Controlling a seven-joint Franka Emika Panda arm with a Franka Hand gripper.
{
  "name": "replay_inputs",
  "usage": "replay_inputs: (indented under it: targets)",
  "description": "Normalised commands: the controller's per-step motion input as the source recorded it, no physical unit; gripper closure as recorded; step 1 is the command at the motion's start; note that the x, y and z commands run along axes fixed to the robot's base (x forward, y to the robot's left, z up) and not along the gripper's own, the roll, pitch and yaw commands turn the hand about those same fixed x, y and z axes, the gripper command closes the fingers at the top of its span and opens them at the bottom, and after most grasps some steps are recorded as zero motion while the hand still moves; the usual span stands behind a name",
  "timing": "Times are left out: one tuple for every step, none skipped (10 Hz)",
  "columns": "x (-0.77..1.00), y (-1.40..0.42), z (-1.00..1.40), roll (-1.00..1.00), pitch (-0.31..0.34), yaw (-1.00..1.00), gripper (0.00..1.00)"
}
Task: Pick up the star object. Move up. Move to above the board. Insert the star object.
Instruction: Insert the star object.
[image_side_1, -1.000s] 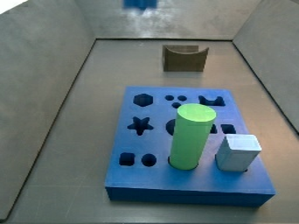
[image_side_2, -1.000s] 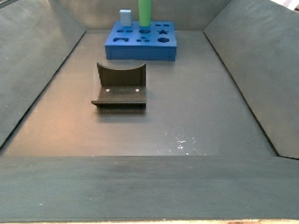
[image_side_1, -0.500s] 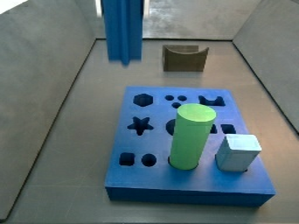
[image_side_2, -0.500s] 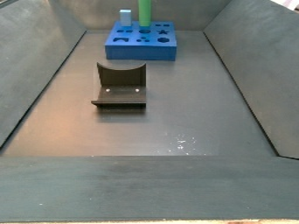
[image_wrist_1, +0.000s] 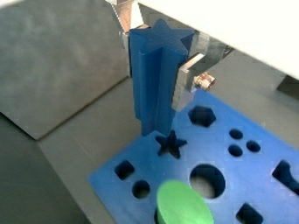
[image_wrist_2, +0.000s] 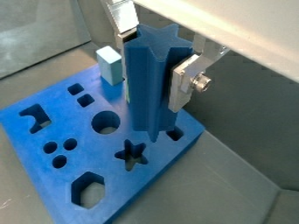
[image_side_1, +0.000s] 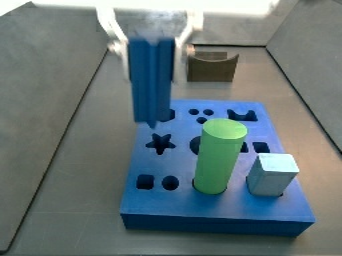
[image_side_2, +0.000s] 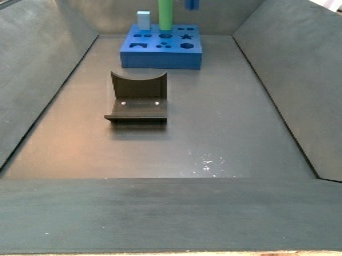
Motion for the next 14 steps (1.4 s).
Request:
replay_inputs:
  targets:
    - [0.39, 0.0, -0.86, 0.2, -0.001, 0.01, 1.0]
    - [0.3, 0.0, -0.79, 0.24, 0.0, 0.01, 1.0]
    - [0.16, 0.0, -0.74, 0.29, 0.0, 0.0, 1.0]
    - [0.04, 0.0, -0.74, 0.31, 0.0, 0.0, 1.0]
    - [-0.07, 0.0, -0.64, 0.35, -0.046, 0.07, 1.0]
    - [0.0, 0.02, -0.15, 0.12, 0.011, 0.0, 1.0]
    - [0.0, 0.07, -0.1, 0.08, 0.05, -0.04, 1.0]
    - [0.0, 0.08, -0.19, 0.01, 0.0, -0.15, 1.0]
    - [0.0, 0.15, -0.17, 0.0, 0.017, -0.29, 1.0]
    - [0.0, 0.14, -0.15, 0.0, 0.017, -0.31, 1.0]
    - [0.0, 0.12, -0.15, 0.0, 0.0, -0.31, 1.0]
    - [0.0, 0.06, -0.2, 0.0, 0.0, -0.33, 1.0]
    - [0.0, 0.0, -0.38, -0.07, 0.0, -0.33, 1.0]
    - [0.0, 0.0, -0.51, -0.14, -0.036, -0.43, 1.0]
